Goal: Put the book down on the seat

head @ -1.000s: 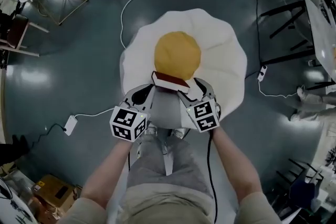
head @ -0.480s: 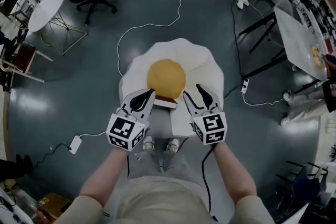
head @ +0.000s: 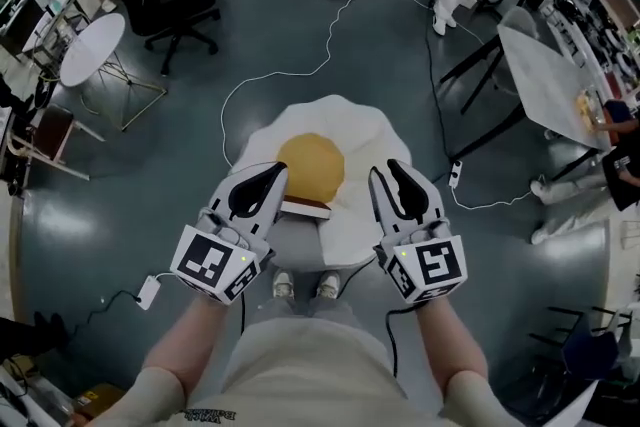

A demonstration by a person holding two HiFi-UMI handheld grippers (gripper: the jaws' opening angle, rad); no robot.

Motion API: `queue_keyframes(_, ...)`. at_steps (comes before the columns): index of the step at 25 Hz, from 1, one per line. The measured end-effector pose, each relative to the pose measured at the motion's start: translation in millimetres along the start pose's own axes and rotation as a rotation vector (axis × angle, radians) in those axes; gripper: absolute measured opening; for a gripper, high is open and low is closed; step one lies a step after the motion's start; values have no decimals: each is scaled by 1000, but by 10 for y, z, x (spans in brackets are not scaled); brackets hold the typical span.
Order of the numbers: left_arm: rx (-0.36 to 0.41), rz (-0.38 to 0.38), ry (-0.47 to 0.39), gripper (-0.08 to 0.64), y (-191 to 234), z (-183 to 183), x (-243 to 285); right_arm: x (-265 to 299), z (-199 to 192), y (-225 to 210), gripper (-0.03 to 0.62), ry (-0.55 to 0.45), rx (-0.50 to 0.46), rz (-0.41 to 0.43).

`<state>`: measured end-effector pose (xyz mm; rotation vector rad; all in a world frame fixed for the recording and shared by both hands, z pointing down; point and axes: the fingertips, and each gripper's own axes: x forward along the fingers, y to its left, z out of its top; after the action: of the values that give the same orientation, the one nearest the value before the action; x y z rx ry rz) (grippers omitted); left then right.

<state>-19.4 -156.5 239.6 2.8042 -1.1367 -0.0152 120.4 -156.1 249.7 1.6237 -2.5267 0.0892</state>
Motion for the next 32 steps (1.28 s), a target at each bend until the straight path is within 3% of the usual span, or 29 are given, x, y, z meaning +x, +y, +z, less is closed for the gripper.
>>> queue_keyframes(5,47,-7,-64,3,-155,402,-231,-328,465,102,40,-106,44,2)
queue_keyframes(9,49,-3,-102,3,-310,588,-338,-561,680,189,6,-140,5,5)
queue_keyframes(19,54,-15,-145,3,-366,721,-435,-597,704,330,0,-130,-51,24)
queue_keyframes(32,71,-20,-123,3,-423,660,-362,-586,673,352,-2,-108,-69,50)
